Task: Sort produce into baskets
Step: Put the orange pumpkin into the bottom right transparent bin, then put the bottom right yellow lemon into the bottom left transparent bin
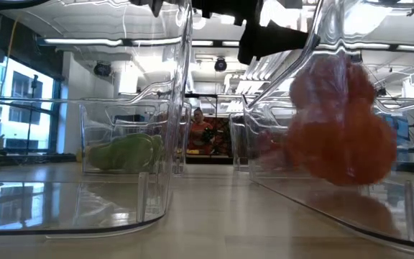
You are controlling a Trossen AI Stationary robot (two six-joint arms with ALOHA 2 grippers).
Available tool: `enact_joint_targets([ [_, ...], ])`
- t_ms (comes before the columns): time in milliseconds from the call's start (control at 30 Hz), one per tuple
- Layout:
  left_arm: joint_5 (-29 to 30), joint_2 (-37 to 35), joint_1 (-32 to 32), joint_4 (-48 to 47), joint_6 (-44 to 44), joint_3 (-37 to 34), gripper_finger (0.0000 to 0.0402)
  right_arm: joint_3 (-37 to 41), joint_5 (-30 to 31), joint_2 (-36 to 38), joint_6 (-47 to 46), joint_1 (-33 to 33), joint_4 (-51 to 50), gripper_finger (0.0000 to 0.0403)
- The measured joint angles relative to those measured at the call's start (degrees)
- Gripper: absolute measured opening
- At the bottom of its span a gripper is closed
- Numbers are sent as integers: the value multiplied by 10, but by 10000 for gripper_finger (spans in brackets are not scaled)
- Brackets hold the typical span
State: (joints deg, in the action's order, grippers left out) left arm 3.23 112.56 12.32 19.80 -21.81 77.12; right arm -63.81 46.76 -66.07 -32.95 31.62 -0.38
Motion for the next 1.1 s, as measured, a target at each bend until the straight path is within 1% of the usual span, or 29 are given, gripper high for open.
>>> enact_joint_targets([
  [67, -1, -3, 0, 6, -3, 0, 399, 0, 0, 2, 0, 0, -2, 397],
  [100, -15, -8, -1, 1, -5, 0, 399, 0, -1, 5, 0, 0, -5, 397],
  [133, -41, -15, -3, -12, -4, 0, 399, 0, -7, 8, -1, 1, -13, 397],
  [200, -124, -35, -9, -50, 4, 0, 399, 0, -37, 18, -24, 8, -40, 397],
  [267, -195, -59, -15, -91, -4, 0, 399, 0, -71, 30, -80, 23, -99, 397],
  [300, -214, -75, -14, -107, -7, -4, 399, 0, -91, 34, -128, 33, -138, 397],
  [333, -217, -93, -13, -116, -10, -12, 399, 0, -111, 36, -181, 46, -184, 397],
  [367, -207, -112, -10, -113, -10, -25, 399, 0, -131, 35, -244, 62, -235, 397],
  [400, -182, -135, -6, -107, -10, -40, 399, 0, -148, 31, -311, 82, -281, 397],
  [467, -119, -182, 3, -88, -12, -80, 399, 0, -189, 13, -439, 129, -362, 397],
  [533, -48, -227, 12, -57, -25, -126, 399, 0, -241, -15, -558, 181, -423, 397],
  [600, 8, -267, 18, -22, -45, -173, 399, 0, -294, -47, -658, 224, -455, 397],
  [700, 56, -310, 21, 22, -64, -224, 399, 0, -369, -95, -762, 271, -474, 397],
  [767, 68, -328, 22, 43, -66, -244, 400, 0, -427, -129, -799, 290, -476, 397],
  [833, 78, -335, 22, 42, -67, -251, 400, 0, -509, -159, -826, 298, -483, 397],
  [900, 79, -335, 22, 42, -66, -252, 400, 0, -588, -186, -824, 299, -485, 397],
  [933, 79, -335, 22, 45, -66, -252, 400, 0, -617, -197, -812, 298, -486, 397],
  [967, 80, -335, 22, 47, -66, -252, 400, 0, -636, -207, -800, 296, -485, 397],
  [1100, 80, -335, 22, 46, -66, -252, 400, 0, -671, -236, -776, 284, -484, 397],
])
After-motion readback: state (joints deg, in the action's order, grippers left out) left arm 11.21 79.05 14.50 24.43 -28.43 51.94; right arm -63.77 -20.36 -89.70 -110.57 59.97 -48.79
